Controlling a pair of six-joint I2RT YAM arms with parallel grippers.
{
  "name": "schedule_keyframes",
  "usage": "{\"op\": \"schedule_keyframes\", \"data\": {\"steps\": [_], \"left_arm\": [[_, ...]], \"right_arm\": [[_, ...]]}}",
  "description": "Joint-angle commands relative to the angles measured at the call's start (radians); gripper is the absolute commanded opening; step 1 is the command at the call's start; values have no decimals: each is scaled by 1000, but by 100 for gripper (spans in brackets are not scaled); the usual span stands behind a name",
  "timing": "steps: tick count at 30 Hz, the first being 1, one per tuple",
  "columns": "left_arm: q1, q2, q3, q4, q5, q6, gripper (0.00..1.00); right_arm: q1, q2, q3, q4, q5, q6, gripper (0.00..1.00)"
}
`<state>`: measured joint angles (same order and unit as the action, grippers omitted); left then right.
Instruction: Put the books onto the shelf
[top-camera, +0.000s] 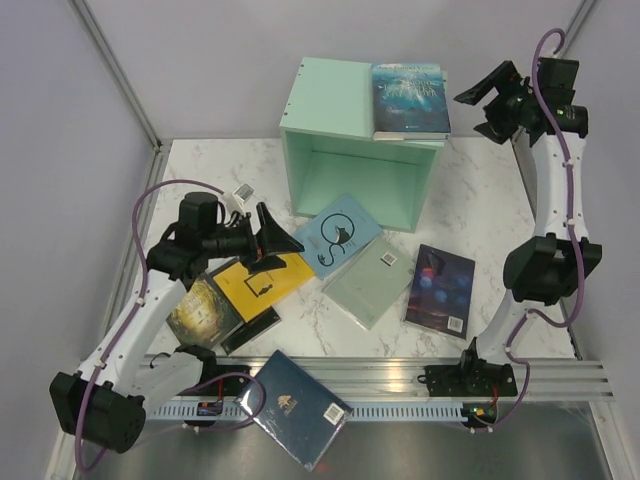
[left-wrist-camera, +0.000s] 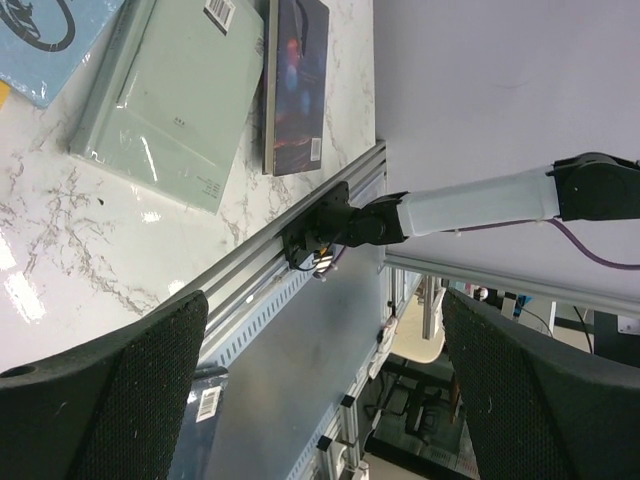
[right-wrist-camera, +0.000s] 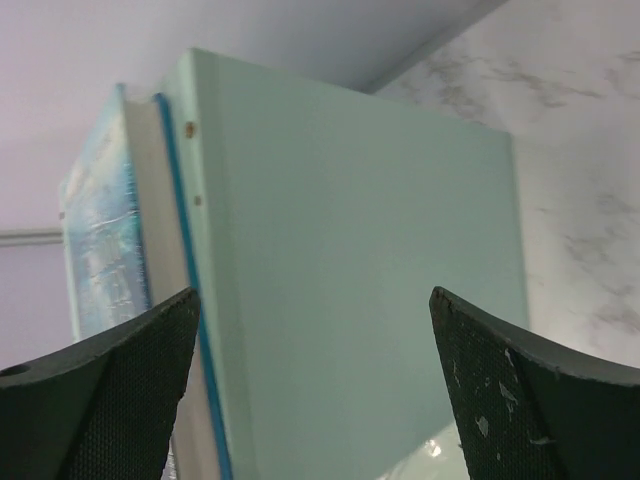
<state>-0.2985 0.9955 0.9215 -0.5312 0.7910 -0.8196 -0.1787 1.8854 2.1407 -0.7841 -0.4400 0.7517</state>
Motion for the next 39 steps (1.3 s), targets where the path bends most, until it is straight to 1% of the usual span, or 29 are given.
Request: {"op": "schedule_keyframes", "data": {"steps": [1, 3, 6, 7, 9, 10, 11, 13, 14, 15, 16, 17, 19, 20, 21, 22, 23, 25, 26, 27, 28, 29, 31, 32, 33, 34, 35, 36, 39], "left_arm": [[2, 6, 33, -22, 13, 63, 100], [2, 12, 43, -78, -10, 83, 100], [2, 12, 69, -168, -88, 128, 100], [4, 15, 85, -191, -137, 146, 100], [10, 34, 103, -249, -180, 166, 100], [13, 41, 118, -266, -218, 189, 100], [19, 51, 131, -283, -237, 204, 100], [59, 90, 170, -360, -294, 264, 100], [108, 106, 181, -384, -308, 283, 100], [137, 120, 189, -397, -309, 298, 100], [156, 147, 200, -417, -337, 310, 100], [163, 161, 211, -421, -360, 309, 100], [173, 192, 226, -417, -365, 292, 100], [177, 215, 227, -412, -372, 286, 100], [193, 225, 226, -408, -377, 281, 100], [202, 236, 224, -405, -404, 277, 100], [219, 262, 221, -401, -417, 274, 100], [236, 287, 211, -389, -444, 260, 100], [251, 311, 209, -372, -450, 258, 100], [254, 324, 209, -363, -467, 266, 100], [256, 342, 211, -348, -478, 275, 100], [259, 382, 217, -333, -492, 289, 100], [259, 439, 244, -320, -541, 335, 100], [259, 501, 252, -302, -553, 349, 100], [260, 531, 272, -293, -565, 374, 100], [262, 560, 281, -285, -564, 385, 100], [262, 593, 292, -261, -564, 396, 100], [263, 645, 310, -251, -559, 414, 100], [269, 716, 359, -222, -582, 430, 100]], "right_arm": [[-42, -97, -22, -49, 101, -64, 98], [-54, -141, -21, -17, 133, -66, 98], [-73, -203, -12, -1, 161, -51, 98], [-77, -219, -11, -1, 167, -43, 98], [-74, -278, -28, 15, 159, -16, 98], [-70, -304, -92, 40, 150, -3, 98], [-50, -369, -131, 63, 143, 3, 98], [-6, -437, -209, 110, 159, -6, 98], [71, -498, -273, 117, 173, -15, 98], [118, -535, -319, 150, 191, -20, 98], [166, -578, -440, 182, 228, -15, 98], [261, -670, -500, 212, 240, -8, 98], [336, -756, -618, 276, 270, 14, 98], [397, -828, -739, 302, 255, 49, 98], [427, -854, -798, 342, 235, 66, 98], [456, -870, -893, 347, 215, 84, 98], [532, -887, -936, 353, 187, 101, 98], [617, -882, -1036, 356, 185, 112, 98], [699, -870, -1068, 361, 185, 139, 98], [740, -859, -1100, 393, 178, 156, 98], [808, -827, -1155, 405, 178, 176, 98], [843, -810, -1188, 431, 181, 233, 98], [927, -769, -1300, 567, 164, 322, 98], [950, -758, -1347, 730, 158, 375, 98], [973, -749, -1399, 832, 155, 493, 98], [1008, -729, -1495, 927, 161, 544, 98], [1022, -712, -1534, 1088, 168, 584, 98], [1032, -695, -1583, 1139, 194, 639, 98], [1058, -614, -1611, 1243, 242, 672, 98]]}}
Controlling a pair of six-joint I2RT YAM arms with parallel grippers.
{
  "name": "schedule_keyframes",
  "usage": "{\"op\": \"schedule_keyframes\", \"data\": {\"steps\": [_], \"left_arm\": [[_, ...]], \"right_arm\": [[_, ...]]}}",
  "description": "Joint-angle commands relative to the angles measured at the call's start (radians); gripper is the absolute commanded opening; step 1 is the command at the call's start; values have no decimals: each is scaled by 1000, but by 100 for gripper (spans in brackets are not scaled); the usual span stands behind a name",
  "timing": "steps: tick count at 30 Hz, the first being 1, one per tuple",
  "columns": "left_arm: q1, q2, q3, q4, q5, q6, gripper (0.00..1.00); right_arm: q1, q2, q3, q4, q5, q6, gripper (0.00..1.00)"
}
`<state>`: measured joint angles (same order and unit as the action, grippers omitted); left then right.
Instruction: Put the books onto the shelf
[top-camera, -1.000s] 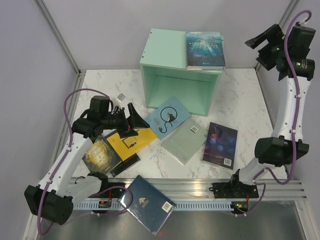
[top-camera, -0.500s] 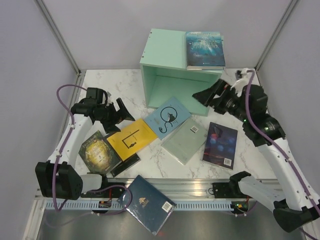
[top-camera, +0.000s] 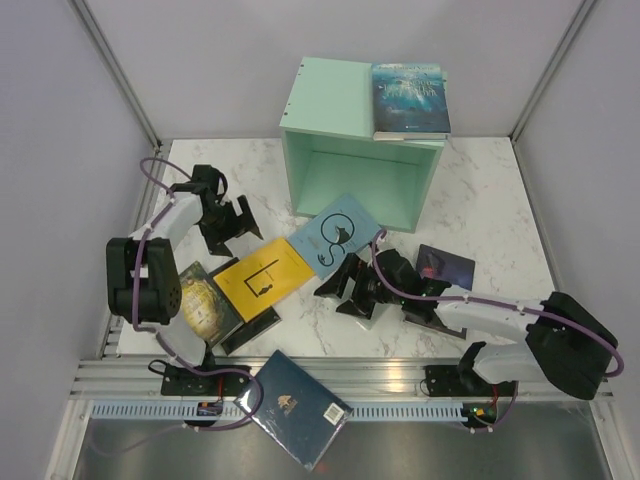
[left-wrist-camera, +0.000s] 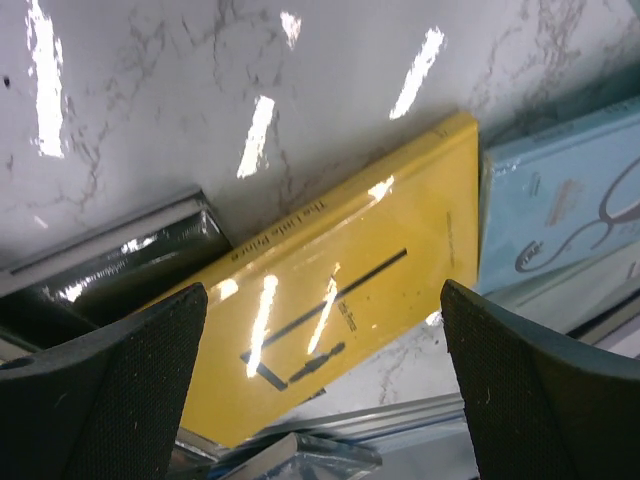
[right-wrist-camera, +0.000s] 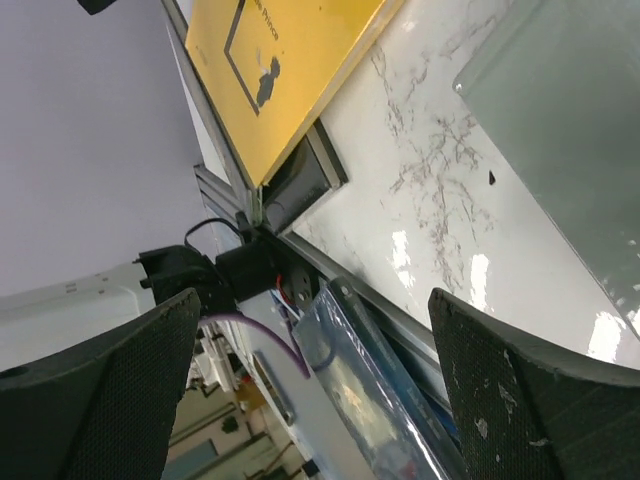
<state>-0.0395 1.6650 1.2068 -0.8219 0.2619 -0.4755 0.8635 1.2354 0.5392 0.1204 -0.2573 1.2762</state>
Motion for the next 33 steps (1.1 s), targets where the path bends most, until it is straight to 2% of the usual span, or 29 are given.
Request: {"op": "schedule_keyframes", "data": {"steps": [1, 3, 7, 13, 17, 25, 27, 28, 31, 32, 33], "left_arm": [[12, 86, 82, 81, -55, 86, 100], [20, 130, 112, 102, -44, 97, 100], [29, 238, 143, 95, -18, 95, 100], [32, 249, 77, 109, 25, 37, 99], [32, 231, 24, 107, 57, 38, 99], [24, 136, -119, 112, 214, 5, 98], [24, 118, -147, 110, 243, 8, 98], [24, 95, -156, 110, 243, 8, 98], [26, 55, -177, 99, 269, -3, 98], [26, 47, -182, 98, 289, -15, 98], [26, 38, -182, 95, 302, -23, 98]], "right_arm": [[29, 83, -21, 372, 91, 172, 98], [51, 142, -9, 465, 140, 189, 98], [138, 385, 105, 513, 226, 242, 98], [241, 655, 240, 553, 335, 368, 98], [250, 757, 266, 596, 386, 428, 98], [255, 918, 366, 636, 487, 500, 97], [253, 929, 381, 639, 497, 508, 88], [255, 926, 383, 637, 506, 509, 74], [253, 866, 367, 615, 520, 497, 42], [255, 845, 366, 566, 529, 474, 27], [252, 801, 364, 544, 527, 456, 24]]}}
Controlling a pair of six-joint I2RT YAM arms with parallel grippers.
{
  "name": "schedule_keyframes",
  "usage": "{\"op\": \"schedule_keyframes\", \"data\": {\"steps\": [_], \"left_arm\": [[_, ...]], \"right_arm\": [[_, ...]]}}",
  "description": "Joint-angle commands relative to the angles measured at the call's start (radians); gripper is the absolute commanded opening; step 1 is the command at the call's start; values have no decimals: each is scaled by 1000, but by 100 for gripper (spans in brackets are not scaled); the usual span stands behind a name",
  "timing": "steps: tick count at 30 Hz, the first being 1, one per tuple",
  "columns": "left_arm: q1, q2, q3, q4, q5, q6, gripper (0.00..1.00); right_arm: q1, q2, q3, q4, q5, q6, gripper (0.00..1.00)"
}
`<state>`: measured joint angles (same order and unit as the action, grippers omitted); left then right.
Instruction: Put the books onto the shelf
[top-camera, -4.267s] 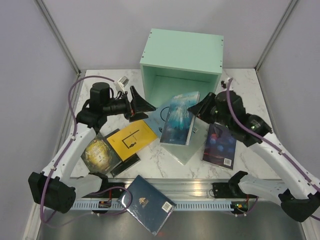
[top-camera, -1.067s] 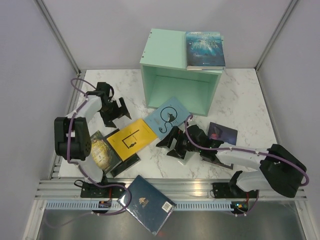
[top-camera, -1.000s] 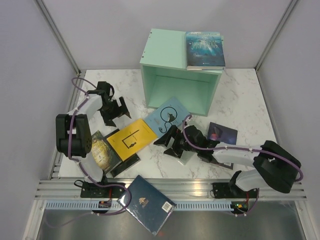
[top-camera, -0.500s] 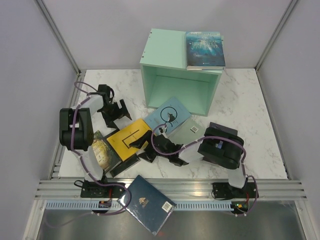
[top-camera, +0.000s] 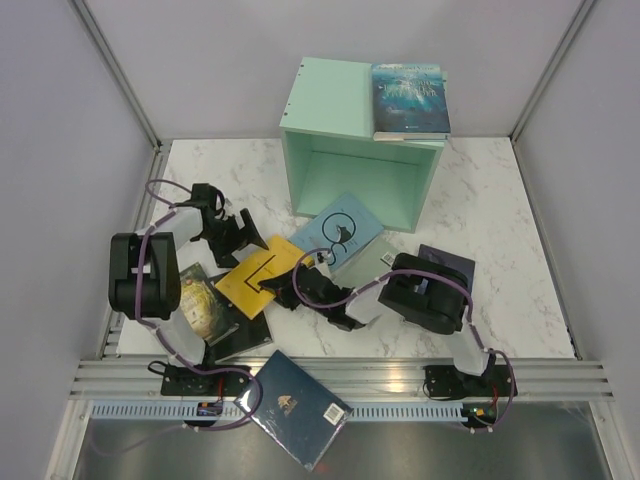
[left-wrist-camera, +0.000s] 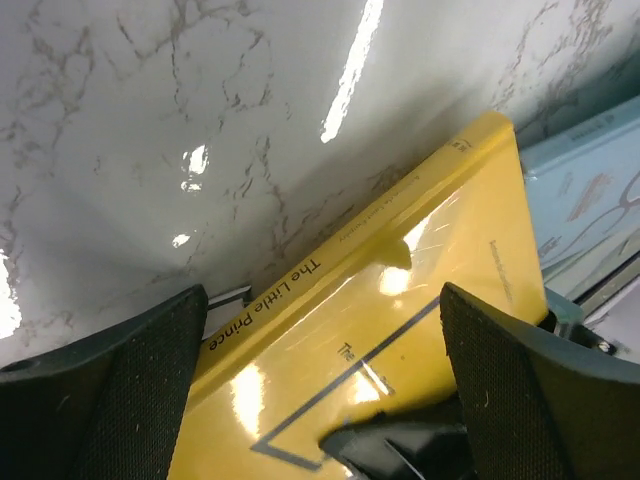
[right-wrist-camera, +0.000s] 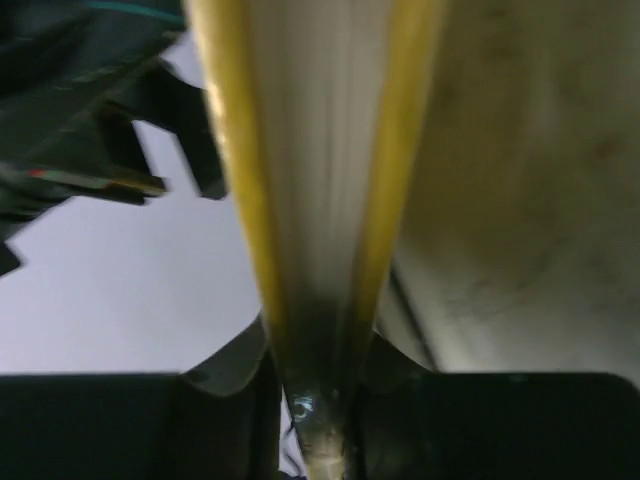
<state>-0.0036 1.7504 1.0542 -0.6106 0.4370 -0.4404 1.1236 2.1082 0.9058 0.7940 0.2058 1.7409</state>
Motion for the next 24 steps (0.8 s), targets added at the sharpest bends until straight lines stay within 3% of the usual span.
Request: {"op": "schedule_keyframes", "data": {"steps": [1, 2, 4, 11, 20, 24], "left_arm": [[-10, -55, -28, -118, 138, -64, 98], [-10, -75, -23, -121, 153, -79, 98], [-9, -95, -11, -139, 158, -84, 98], [1, -218, 108, -196, 132, -87, 99], [1, -454, 61, -58, 339, -78, 100], [1, -557, -49, 142, 518, -167, 99]], "right_arm": [[-8, -97, -1, -148, 63, -32, 22], [-10, -117, 1, -189, 54, -70, 9], [-16, -186, 24, -240, 31, -119, 0], [-18, -399, 246, -694, -62, -444, 0], [-88, -640, 259, -704, -288, -567, 0], [-159, -749, 216, -656, -391, -555, 0]]}}
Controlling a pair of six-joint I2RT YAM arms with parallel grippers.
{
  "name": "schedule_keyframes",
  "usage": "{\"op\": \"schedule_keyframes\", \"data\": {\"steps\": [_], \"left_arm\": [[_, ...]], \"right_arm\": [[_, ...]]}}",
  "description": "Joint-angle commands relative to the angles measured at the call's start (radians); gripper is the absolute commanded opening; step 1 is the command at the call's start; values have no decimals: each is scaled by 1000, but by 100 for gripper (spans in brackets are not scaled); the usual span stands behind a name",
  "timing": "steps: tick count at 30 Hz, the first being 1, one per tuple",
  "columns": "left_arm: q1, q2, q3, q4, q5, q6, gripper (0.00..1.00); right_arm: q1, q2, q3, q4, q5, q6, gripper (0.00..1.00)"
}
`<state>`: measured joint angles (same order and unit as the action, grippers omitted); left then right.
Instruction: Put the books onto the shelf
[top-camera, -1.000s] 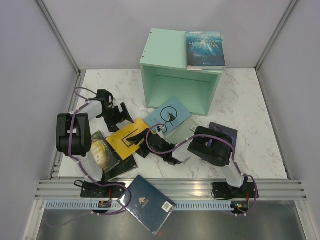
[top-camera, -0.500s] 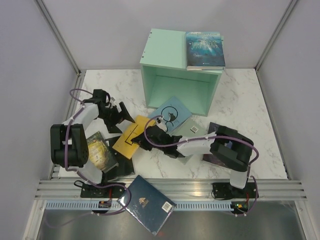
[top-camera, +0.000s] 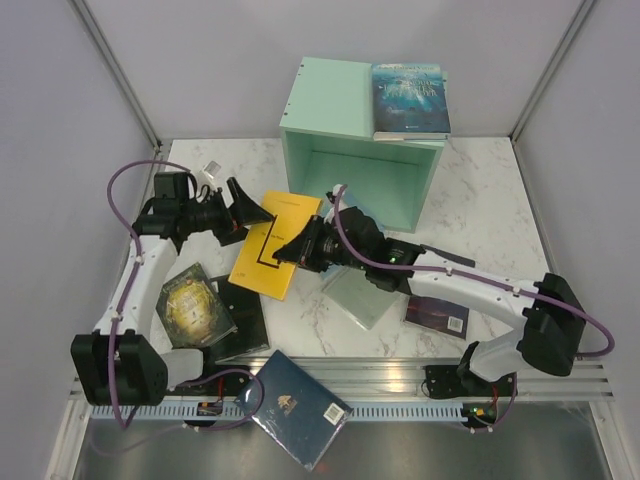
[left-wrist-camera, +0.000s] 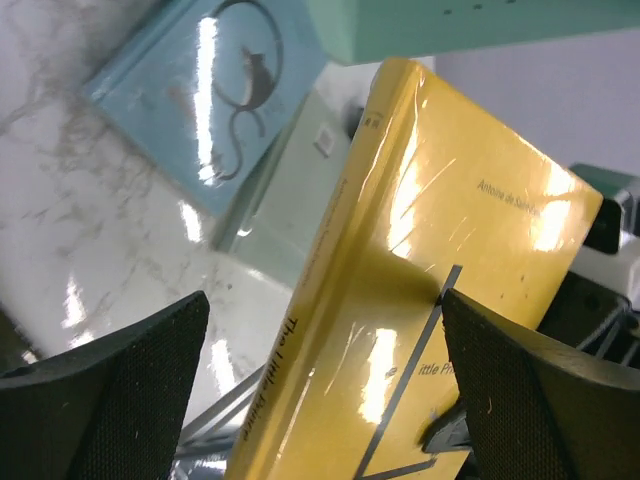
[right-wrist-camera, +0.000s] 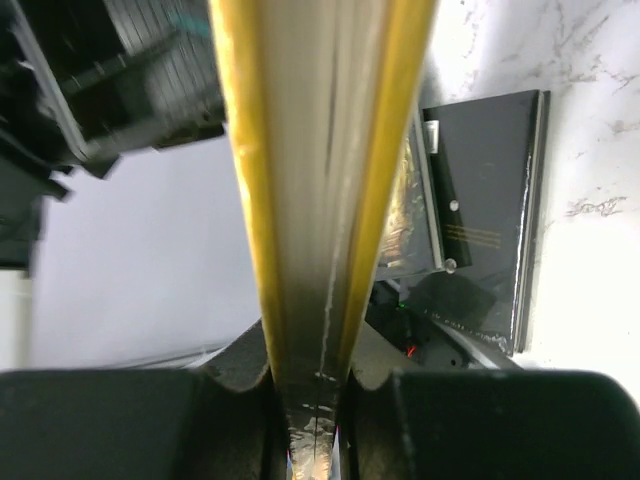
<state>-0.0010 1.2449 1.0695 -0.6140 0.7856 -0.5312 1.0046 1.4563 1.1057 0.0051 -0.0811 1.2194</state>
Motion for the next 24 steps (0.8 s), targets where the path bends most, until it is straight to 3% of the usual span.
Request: {"op": "schedule_keyframes", "data": {"steps": [1, 4, 8, 10, 14, 15, 17, 19, 20, 21, 23, 24], "left_arm": [[-2, -94, -116, 193, 231, -137, 99], [-2, -154, -208, 380, 306, -269, 98], [-2, -245, -299, 647, 350, -456, 86], [-2, -268, -345, 811, 327, -585, 72], [-7, -282, -333, 895, 323, -668, 47], [-11, -269, -315, 895, 329, -668, 23], [-16, -266, -303, 893, 340, -673, 3], [-19, -286, -298, 893, 316, -673, 2], [-19, -297, -296, 883, 299, -674, 2], [-19, -314, -289, 870, 279, -673, 2], [-19, -323, -275, 846, 221, -668, 2], [-19, -325, -251, 797, 195, -655, 2]], "right_arm": [[-66, -117, 10, 142, -147, -32, 0], [-99, -135, 9, 147, -203, -35, 0], [-135, -139, 2, 164, -284, -21, 0], [-147, -136, 3, 168, -312, -20, 0], [-156, -134, 9, 170, -324, -21, 0], [-162, -131, 11, 171, -330, -23, 0], [-169, -123, 23, 173, -336, -24, 0], [-172, -119, 34, 171, -342, -21, 3], [-173, -114, 39, 171, -345, -23, 13], [-173, -113, 40, 171, -347, -20, 47], [-173, -117, 39, 170, -350, -15, 76], [-173, -122, 36, 170, -352, -11, 82]]}}
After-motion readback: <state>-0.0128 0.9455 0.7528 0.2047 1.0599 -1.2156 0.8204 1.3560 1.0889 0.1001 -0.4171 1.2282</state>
